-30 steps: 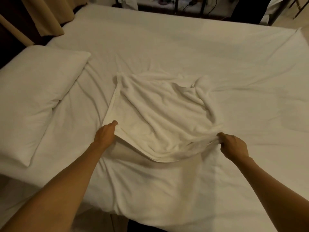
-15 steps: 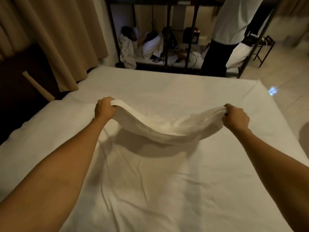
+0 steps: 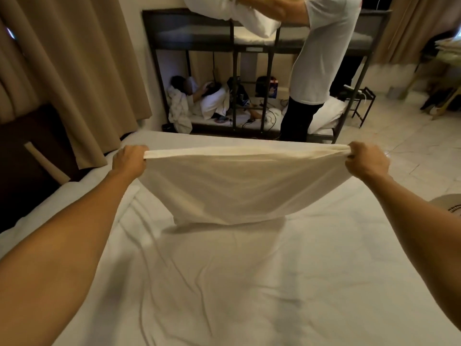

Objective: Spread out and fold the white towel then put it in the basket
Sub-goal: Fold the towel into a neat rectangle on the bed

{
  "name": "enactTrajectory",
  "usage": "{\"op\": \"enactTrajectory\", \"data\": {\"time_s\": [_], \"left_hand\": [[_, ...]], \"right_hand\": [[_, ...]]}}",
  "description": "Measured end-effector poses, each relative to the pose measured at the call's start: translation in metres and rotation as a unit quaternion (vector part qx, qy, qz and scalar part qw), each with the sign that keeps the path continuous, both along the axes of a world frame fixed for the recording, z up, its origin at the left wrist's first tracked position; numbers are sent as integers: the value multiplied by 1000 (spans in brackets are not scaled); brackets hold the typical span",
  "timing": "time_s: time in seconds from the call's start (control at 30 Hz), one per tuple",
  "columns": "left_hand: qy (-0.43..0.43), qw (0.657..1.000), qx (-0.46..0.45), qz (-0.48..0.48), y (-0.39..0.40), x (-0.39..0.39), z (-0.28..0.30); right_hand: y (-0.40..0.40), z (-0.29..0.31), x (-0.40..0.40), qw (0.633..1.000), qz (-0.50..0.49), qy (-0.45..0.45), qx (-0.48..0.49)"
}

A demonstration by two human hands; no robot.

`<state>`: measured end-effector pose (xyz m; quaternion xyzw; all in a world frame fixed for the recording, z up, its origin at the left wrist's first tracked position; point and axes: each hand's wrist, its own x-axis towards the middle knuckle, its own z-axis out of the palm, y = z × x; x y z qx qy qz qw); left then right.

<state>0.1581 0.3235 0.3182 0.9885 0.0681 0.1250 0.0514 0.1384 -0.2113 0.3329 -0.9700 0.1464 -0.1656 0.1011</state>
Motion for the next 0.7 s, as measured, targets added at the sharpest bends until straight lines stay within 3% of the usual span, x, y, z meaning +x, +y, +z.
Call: {"op": "enactTrajectory", "data": {"time_s": [0.13, 0.27, 0.5, 0.6, 0.7], "left_hand": [[84, 996, 2, -5, -8, 0, -34], [182, 983, -22, 7, -26, 7, -70], [220, 968, -121, 20, -67, 30, -118], [192, 955, -220, 44, -84, 46, -113], [141, 930, -330, 76, -93, 65, -90]], "right_hand": [[-1, -33, -6, 994, 16, 105, 27], [-2, -72, 2, 978, 0, 173, 113], [20, -125, 31, 941, -26, 249, 225], [25, -130, 49, 921, -66, 222, 314], [24, -118, 67, 924, -69, 117, 356]]}}
